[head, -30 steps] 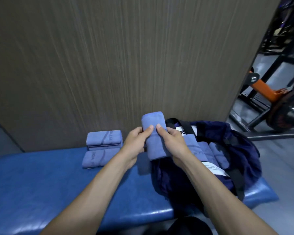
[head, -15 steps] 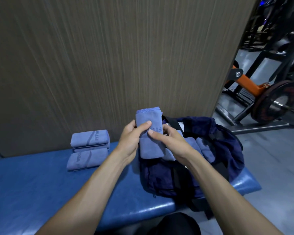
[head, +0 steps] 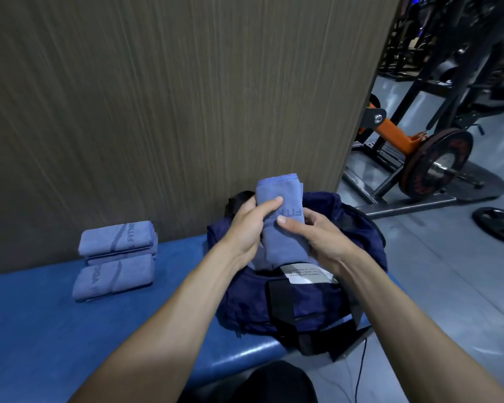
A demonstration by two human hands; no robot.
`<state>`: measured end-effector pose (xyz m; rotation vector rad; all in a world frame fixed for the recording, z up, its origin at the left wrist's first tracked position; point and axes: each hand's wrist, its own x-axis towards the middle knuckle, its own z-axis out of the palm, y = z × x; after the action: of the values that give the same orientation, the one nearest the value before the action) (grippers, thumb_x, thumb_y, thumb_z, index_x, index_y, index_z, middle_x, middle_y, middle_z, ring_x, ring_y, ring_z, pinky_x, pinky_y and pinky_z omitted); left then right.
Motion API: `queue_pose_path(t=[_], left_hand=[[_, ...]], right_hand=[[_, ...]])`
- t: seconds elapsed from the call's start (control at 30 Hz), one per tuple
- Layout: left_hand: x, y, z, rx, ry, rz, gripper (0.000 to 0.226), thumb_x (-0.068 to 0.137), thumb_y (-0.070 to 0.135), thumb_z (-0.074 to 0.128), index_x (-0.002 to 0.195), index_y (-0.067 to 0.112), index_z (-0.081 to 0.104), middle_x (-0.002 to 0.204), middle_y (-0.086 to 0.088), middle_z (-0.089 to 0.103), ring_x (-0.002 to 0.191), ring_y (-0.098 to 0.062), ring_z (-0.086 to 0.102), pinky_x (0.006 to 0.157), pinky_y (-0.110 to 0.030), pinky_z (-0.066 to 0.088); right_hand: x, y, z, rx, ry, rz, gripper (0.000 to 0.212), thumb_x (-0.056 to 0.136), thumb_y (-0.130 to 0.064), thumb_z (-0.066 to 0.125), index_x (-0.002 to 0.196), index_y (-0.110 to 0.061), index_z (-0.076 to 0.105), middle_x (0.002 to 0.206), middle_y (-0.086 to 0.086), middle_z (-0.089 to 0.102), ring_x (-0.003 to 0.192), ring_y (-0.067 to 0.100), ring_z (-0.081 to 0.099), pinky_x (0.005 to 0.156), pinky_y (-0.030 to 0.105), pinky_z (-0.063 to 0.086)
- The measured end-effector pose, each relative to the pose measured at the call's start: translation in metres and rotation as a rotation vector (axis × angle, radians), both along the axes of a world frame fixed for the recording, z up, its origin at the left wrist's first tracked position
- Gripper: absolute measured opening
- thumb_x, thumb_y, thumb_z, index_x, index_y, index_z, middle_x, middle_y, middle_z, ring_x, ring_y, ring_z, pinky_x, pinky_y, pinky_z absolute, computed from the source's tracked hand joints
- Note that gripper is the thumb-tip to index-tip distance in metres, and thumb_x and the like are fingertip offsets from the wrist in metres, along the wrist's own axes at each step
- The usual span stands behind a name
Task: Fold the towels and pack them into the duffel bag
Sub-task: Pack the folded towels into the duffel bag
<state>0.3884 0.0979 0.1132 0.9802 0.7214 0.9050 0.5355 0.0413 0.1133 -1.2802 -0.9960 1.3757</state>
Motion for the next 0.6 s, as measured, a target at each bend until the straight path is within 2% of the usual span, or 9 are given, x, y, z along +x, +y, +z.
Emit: queue_pose_path(t=[0.1, 0.17, 0.23, 0.3, 0.33, 0.43, 0.5, 0.6], left_hand=[[0.019, 0.002, -0.005, -0.047, -0.020, 0.003, 0.032, 0.097, 0.023, 0.066, 0.124, 0.006, 0.063, 0.107, -0.012, 0.075, 0.095, -0.024, 0.073, 0.082, -0.040, 0.060], [0.031, 0.004, -0.014, -0.051, 0.001, -0.014, 0.031, 0.097, 0.027, 0.067, 0.122, 0.009, 0.064, 0.109, -0.012, 0.076, 0.099, -0.026, 0.074, 0.086, -0.043, 0.060], [0.039, 0.008, -0.026, 0.052, 0.167, 0.007, 0.029, 0.097, 0.034, 0.066, 0.116, 0.012, 0.065, 0.108, -0.008, 0.076, 0.101, -0.026, 0.073, 0.090, -0.044, 0.059], [0.037, 0.012, -0.038, 0.234, 0.431, 0.019, 0.022, 0.099, 0.033, 0.062, 0.113, 0.016, 0.065, 0.107, -0.001, 0.074, 0.101, -0.021, 0.071, 0.090, -0.036, 0.056], [0.033, 0.014, -0.045, 0.379, 0.590, -0.001, 0.020, 0.100, 0.031, 0.061, 0.114, 0.019, 0.066, 0.110, 0.004, 0.073, 0.102, -0.016, 0.068, 0.091, -0.032, 0.053], [0.015, 0.014, -0.066, 0.881, 1.066, -0.207, 0.025, 0.098, 0.033, 0.059, 0.121, 0.025, 0.066, 0.123, 0.009, 0.063, 0.116, -0.013, 0.053, 0.098, -0.029, 0.043], [0.008, 0.011, -0.075, 1.009, 1.188, -0.303, 0.033, 0.098, 0.041, 0.057, 0.129, 0.030, 0.061, 0.132, 0.012, 0.056, 0.123, -0.016, 0.043, 0.104, -0.034, 0.037], [0.008, 0.007, -0.081, 1.076, 1.220, -0.279, 0.038, 0.098, 0.045, 0.055, 0.133, 0.033, 0.056, 0.136, 0.013, 0.052, 0.122, -0.017, 0.041, 0.102, -0.036, 0.035]], right_hand=[[0.017, -0.003, -0.003, -0.007, -0.075, -0.124, 0.076, 0.069, -0.037, 0.087, 0.122, 0.009, 0.056, 0.116, 0.021, 0.071, 0.103, 0.034, 0.072, 0.087, 0.045, 0.060], [0.030, -0.002, -0.006, -0.013, -0.157, -0.172, 0.064, 0.071, -0.038, 0.088, 0.111, 0.002, 0.059, 0.112, 0.019, 0.072, 0.095, 0.027, 0.073, 0.080, 0.039, 0.060], [0.042, 0.001, -0.010, 0.012, -0.244, -0.238, 0.050, 0.078, -0.034, 0.086, 0.111, -0.005, 0.060, 0.111, 0.016, 0.072, 0.088, 0.019, 0.072, 0.071, 0.030, 0.057], [0.052, 0.006, -0.015, 0.013, -0.376, -0.292, 0.043, 0.086, -0.032, 0.080, 0.119, -0.012, 0.060, 0.116, 0.011, 0.071, 0.091, 0.016, 0.071, 0.071, 0.026, 0.055], [0.057, 0.009, -0.017, -0.006, -0.465, -0.299, 0.043, 0.090, -0.032, 0.075, 0.126, -0.014, 0.058, 0.123, 0.008, 0.068, 0.097, 0.016, 0.069, 0.075, 0.026, 0.054], [0.069, 0.019, -0.031, -0.112, -0.757, -0.221, 0.063, 0.099, -0.034, 0.062, 0.153, -0.013, 0.037, 0.151, 0.006, 0.047, 0.134, 0.024, 0.050, 0.107, 0.035, 0.042], [0.069, 0.023, -0.041, -0.179, -0.913, -0.106, 0.062, 0.101, -0.033, 0.056, 0.155, -0.013, 0.032, 0.156, 0.010, 0.043, 0.141, 0.028, 0.043, 0.115, 0.039, 0.035], [0.065, 0.025, -0.052, -0.243, -1.018, -0.065, 0.054, 0.105, -0.028, 0.047, 0.154, -0.012, 0.033, 0.154, 0.015, 0.045, 0.140, 0.034, 0.043, 0.111, 0.038, 0.035]])
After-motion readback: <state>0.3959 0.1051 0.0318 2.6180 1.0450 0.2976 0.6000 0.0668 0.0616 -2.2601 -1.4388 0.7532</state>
